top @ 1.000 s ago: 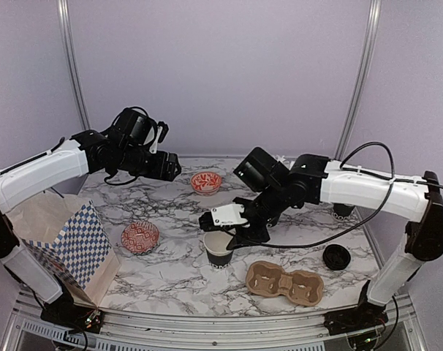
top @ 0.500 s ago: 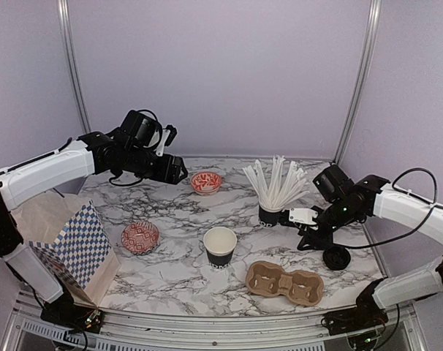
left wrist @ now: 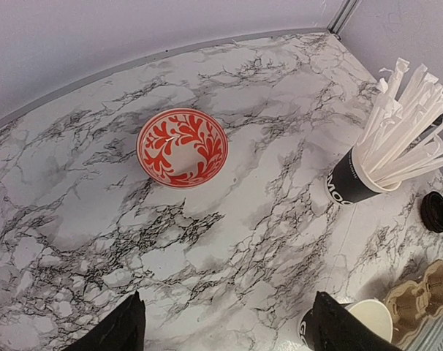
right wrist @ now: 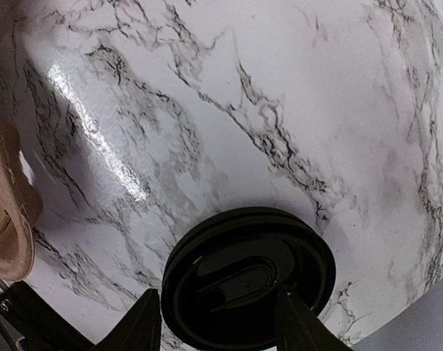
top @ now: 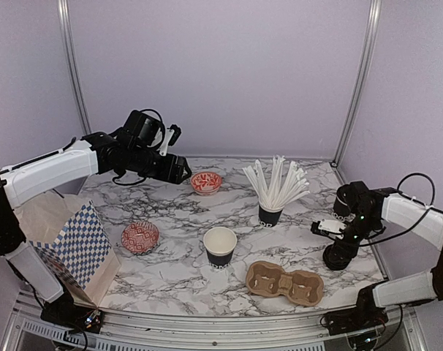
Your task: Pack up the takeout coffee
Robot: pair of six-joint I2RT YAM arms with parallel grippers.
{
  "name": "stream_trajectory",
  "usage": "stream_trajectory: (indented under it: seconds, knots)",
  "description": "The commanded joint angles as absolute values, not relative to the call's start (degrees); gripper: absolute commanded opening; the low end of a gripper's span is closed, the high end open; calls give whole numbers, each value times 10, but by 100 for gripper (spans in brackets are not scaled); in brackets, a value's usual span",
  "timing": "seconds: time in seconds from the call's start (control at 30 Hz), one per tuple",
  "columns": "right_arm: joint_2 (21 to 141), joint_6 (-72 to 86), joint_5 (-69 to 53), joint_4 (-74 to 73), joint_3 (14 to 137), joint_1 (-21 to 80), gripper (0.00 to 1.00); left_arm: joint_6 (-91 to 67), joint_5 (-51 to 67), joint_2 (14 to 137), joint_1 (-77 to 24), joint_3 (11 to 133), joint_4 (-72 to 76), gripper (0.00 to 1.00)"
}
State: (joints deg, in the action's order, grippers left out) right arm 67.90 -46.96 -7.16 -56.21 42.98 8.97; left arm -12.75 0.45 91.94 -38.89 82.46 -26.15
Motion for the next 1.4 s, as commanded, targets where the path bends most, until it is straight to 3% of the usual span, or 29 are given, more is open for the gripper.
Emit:
stream_trajectory:
  seconds: [0.0, 0.3, 0.53, 0.73, 1.1, 1.3, 1.37]
  knots:
    - [691, -481, -73, -589, 428, 80, 53, -117, 6, 917, -386, 821, -246, 79]
    - [719, -478, -74, -588, 405, 79, 52, -113, 3, 913, -387, 813, -244, 79]
    - [737, -476, -78, -587, 417, 79, 31, -114, 3, 908, -387, 810, -244, 79]
    - [742, -473, -89, -602, 434, 79, 21, -116, 3, 908, -387, 806, -242, 79]
    - [740, -468, -101, -622, 463, 77, 10, -116, 15, 910, -387, 800, -240, 79]
    - [755, -444, -37, -576, 488, 36, 6, -111, 20, 910, -387, 803, -240, 79]
    - [764, -452, -99, -594, 522, -2, 6, -110, 21, 909, -387, 802, -240, 79]
